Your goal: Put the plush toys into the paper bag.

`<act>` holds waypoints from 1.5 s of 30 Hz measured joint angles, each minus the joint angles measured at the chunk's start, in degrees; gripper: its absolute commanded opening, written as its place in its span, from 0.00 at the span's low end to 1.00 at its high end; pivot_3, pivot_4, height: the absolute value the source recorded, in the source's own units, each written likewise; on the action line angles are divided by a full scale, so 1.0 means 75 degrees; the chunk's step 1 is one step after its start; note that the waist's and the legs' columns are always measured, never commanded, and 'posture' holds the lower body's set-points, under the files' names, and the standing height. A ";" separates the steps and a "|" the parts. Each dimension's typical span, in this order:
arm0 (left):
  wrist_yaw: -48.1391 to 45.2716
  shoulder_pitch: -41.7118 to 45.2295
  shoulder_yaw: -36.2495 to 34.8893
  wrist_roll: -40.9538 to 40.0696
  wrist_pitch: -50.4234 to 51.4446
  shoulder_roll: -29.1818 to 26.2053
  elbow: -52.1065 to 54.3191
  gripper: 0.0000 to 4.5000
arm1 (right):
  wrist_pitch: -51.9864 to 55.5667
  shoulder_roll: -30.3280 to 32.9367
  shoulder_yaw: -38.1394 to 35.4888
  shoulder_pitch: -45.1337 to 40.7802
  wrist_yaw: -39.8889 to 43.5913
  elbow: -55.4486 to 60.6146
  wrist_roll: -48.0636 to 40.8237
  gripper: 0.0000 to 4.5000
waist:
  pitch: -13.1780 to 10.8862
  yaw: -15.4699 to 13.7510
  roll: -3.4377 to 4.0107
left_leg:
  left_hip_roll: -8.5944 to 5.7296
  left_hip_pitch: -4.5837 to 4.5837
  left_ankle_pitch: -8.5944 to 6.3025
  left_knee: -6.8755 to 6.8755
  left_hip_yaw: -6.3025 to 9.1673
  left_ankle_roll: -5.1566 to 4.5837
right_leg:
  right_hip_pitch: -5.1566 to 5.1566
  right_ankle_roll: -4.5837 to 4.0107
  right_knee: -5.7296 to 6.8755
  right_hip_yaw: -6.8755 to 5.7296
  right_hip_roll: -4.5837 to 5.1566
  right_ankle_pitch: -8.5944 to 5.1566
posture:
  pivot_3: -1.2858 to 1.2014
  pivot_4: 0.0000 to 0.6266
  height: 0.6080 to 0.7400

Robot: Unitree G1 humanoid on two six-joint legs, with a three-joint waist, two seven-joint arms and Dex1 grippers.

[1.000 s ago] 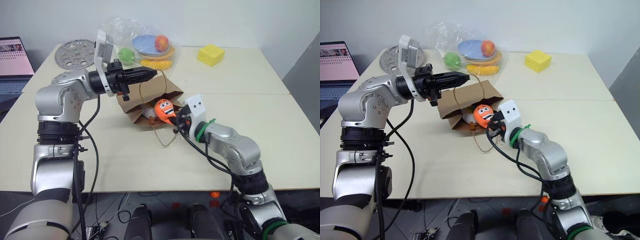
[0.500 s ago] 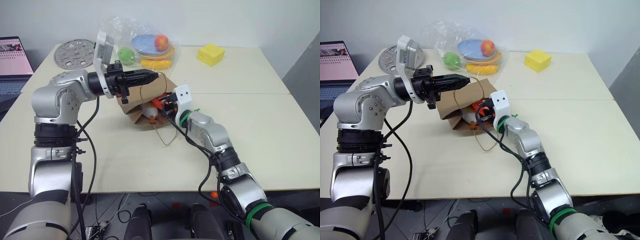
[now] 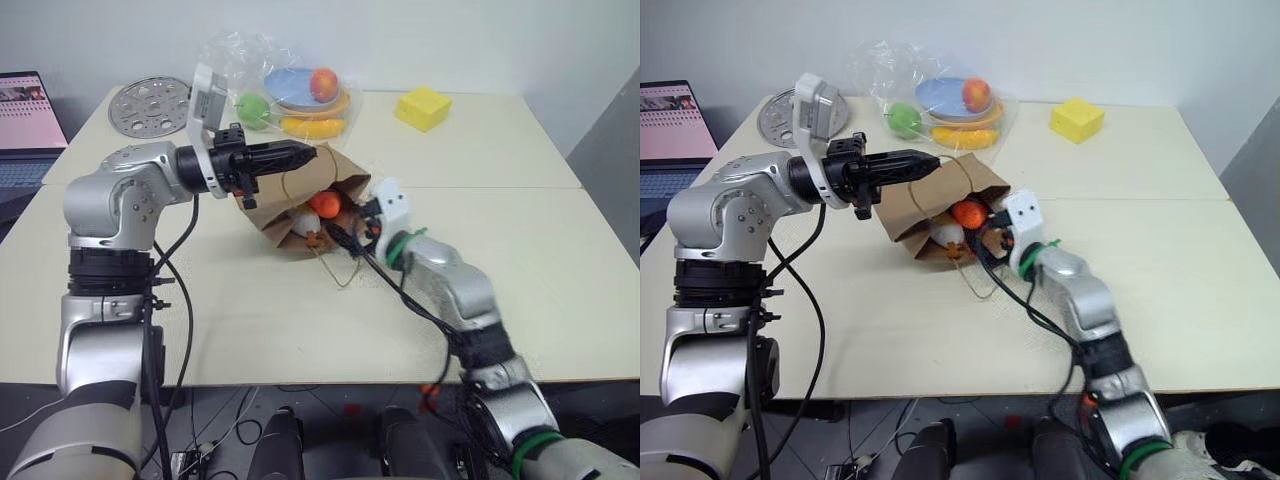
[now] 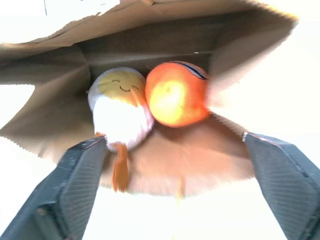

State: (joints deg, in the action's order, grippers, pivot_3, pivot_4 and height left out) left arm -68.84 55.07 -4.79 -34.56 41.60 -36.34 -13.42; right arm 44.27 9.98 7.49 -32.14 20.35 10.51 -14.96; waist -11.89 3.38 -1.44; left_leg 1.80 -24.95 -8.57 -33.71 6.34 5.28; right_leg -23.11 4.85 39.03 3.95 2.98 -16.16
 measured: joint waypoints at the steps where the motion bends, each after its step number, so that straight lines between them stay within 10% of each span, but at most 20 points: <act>1: 0.0025 -0.0002 -0.0009 0.0015 -0.0027 -0.0022 -0.0028 0.00 | 0.0367 0.0149 0.0004 0.0275 0.0029 0.0649 -0.0139 1.00 | 0.0000 0.0001 -0.0001 | 0.0001 0.0000 0.0000 0.0000 0.0001 0.0000 | 0.0000 0.0000 0.0001 -0.0001 -0.0001 0.0000 | 0.52 0.24 1.00; 15: 0.0063 0.0013 0.0008 0.0083 -0.0205 -0.0051 -0.0133 0.00 | 0.0585 -0.0502 0.0717 0.0561 -0.0601 -0.0583 0.0395 0.96 | 0.0001 0.0070 -0.0002 | 0.0000 0.0004 0.0005 -0.0018 -0.0014 -0.0005 | 0.0004 0.0001 -0.0003 0.0013 0.0000 0.0002 | 0.52 0.24 1.00; 28: 0.0297 -0.0361 -0.0156 -0.0035 -0.0086 -0.0081 0.0208 0.00 | 0.0236 -0.0448 0.0553 0.0856 0.0117 -0.0164 0.0098 0.01 | 0.0001 0.0045 -0.0002 | 0.0001 0.0003 0.0005 -0.0014 -0.0011 -0.0005 | 0.0003 0.0001 -0.0001 0.0011 0.0000 0.0002 | 0.52 0.24 1.00; 45: 0.0076 0.0786 -0.0706 -0.0166 0.0045 -0.0850 -0.1229 0.00 | 0.3141 -0.0506 -0.2118 -0.1409 -0.0412 0.2459 -0.3749 0.01 | 0.0000 0.0009 0.0000 | 0.0002 0.0002 0.0005 -0.0009 -0.0007 -0.0006 | -0.0002 0.0000 0.0001 0.0004 0.0000 0.0002 | 0.52 0.24 1.00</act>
State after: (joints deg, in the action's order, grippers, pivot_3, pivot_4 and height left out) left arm -68.28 60.97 -10.09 -35.80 41.94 -42.72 -22.64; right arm 67.83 6.18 -8.40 -42.71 17.26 28.95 -43.07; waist -11.89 3.44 -1.44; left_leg 1.81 -24.94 -8.53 -33.78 6.29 5.24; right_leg -23.13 4.85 39.04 3.98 2.97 -16.15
